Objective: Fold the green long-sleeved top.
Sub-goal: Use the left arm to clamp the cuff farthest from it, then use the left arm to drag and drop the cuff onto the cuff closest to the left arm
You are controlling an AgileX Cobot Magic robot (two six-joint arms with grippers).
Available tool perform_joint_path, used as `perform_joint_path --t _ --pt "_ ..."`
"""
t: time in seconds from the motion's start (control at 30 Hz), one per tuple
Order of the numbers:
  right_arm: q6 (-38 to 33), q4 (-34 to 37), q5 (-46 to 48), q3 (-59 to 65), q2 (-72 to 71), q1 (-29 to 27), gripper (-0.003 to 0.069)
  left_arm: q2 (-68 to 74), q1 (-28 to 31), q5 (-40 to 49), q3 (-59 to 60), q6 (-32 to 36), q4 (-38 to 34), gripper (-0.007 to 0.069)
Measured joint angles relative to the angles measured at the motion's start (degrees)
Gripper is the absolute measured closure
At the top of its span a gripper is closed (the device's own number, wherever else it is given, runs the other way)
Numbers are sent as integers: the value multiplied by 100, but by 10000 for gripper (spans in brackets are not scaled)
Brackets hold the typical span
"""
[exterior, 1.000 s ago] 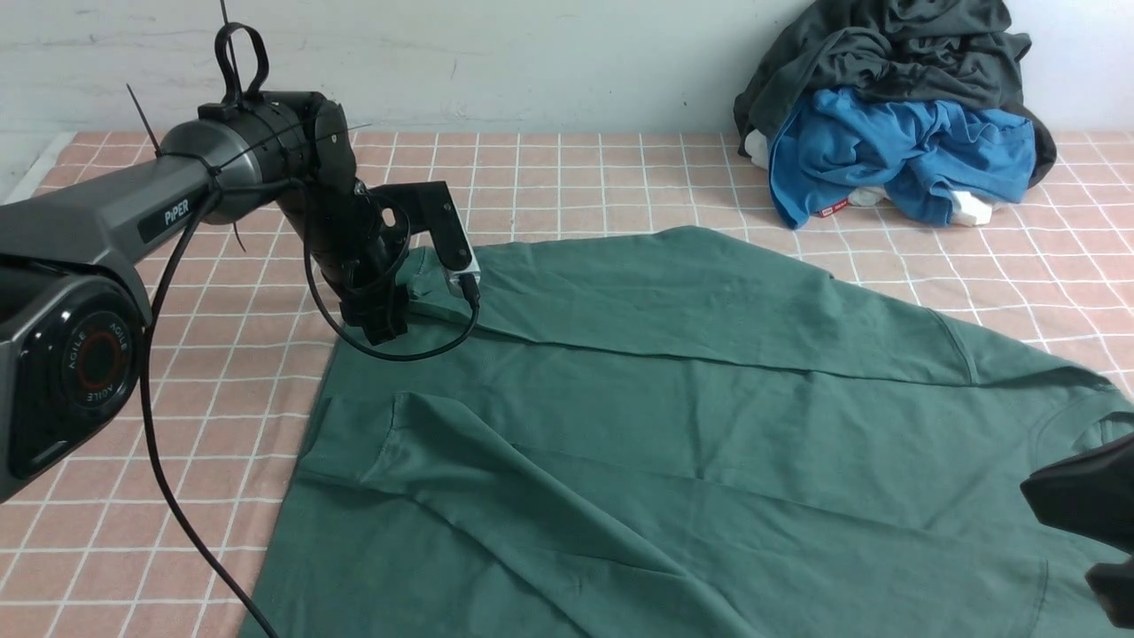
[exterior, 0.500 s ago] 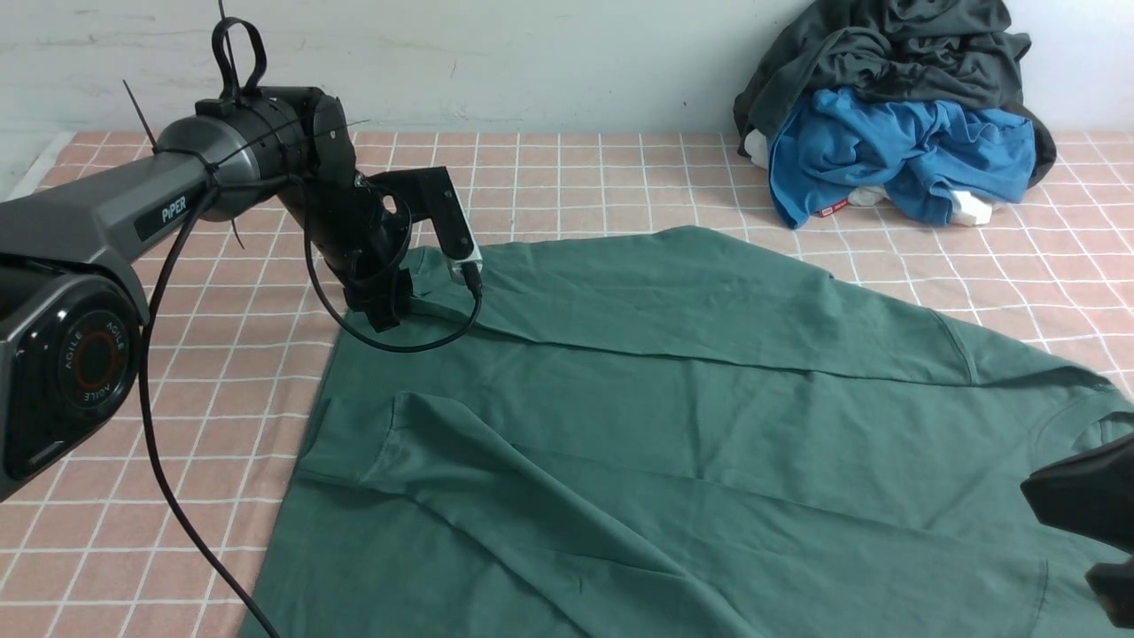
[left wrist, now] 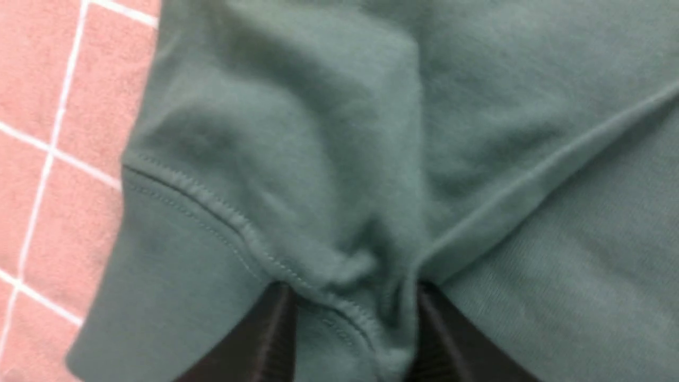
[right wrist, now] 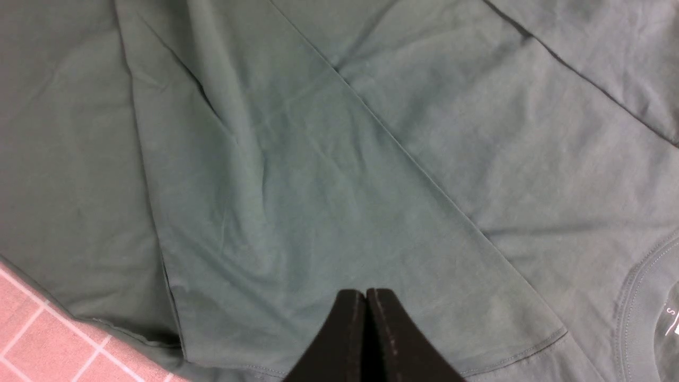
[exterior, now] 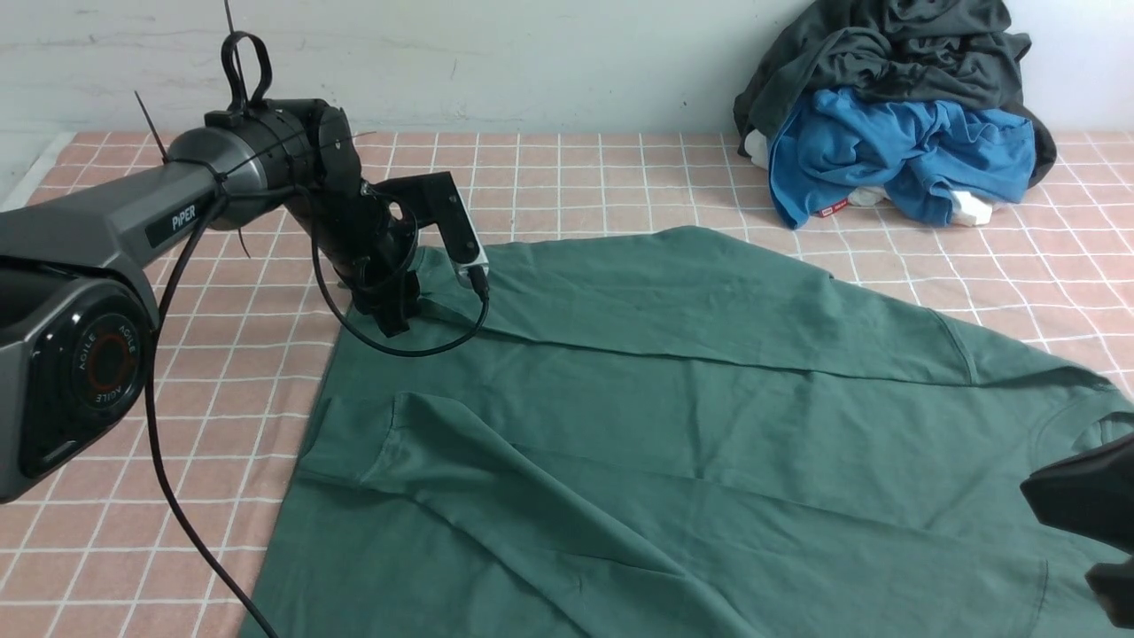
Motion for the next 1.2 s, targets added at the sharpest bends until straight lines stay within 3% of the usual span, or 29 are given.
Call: perform_joint_path --t 0.13,0.23,0.6,0.97,1.2 --pt "0 0 0 0 0 0 673 4 0 65 0 -77 -72 555" --pt "0 0 0 0 0 0 673 -26 0 186 0 -188 -124 604" --pt "-214 -17 -236 0 0 0 673 -1136 -6 2210 41 -1069 -142 608" --pt "-243 3 45 0 -132 39 673 -2429 -331 2271 1641 -1184 182 608" --pt "-243 23 183 0 -743 424 673 -2880 -842 2266 2909 -1701 669 608"
